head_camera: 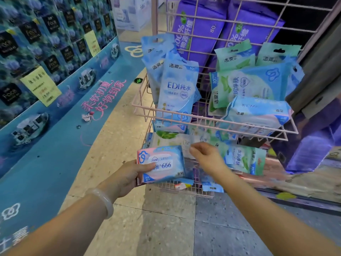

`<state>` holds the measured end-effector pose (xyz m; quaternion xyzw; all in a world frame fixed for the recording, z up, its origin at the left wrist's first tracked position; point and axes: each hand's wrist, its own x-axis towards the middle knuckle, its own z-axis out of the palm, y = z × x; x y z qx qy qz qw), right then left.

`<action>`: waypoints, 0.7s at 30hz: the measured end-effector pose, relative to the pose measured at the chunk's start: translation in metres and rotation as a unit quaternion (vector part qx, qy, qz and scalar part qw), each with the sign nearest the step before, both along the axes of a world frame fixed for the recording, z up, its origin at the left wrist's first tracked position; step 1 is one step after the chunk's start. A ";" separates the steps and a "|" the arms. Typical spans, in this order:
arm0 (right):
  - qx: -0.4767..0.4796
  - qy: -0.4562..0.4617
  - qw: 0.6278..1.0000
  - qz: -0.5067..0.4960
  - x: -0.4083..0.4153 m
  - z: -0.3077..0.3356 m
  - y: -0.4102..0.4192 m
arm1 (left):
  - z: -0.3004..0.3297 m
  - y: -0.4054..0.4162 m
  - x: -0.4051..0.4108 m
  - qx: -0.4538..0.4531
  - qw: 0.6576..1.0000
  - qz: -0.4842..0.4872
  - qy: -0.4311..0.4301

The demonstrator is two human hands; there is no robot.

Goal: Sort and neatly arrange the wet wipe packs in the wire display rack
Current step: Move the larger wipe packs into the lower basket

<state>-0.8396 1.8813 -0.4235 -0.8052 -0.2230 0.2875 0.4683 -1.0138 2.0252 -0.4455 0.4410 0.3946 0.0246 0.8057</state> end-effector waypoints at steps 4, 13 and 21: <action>-0.094 -0.156 0.978 0.103 0.020 0.002 0.033 | -0.013 0.012 0.002 0.011 0.999 0.030 0.000; -0.343 -0.349 0.832 0.262 0.024 -0.002 0.075 | -0.026 0.024 -0.001 0.015 0.999 0.032 -0.012; -0.312 -0.276 0.868 0.271 0.039 -0.010 0.077 | -0.026 0.031 -0.005 0.010 0.999 0.040 -0.004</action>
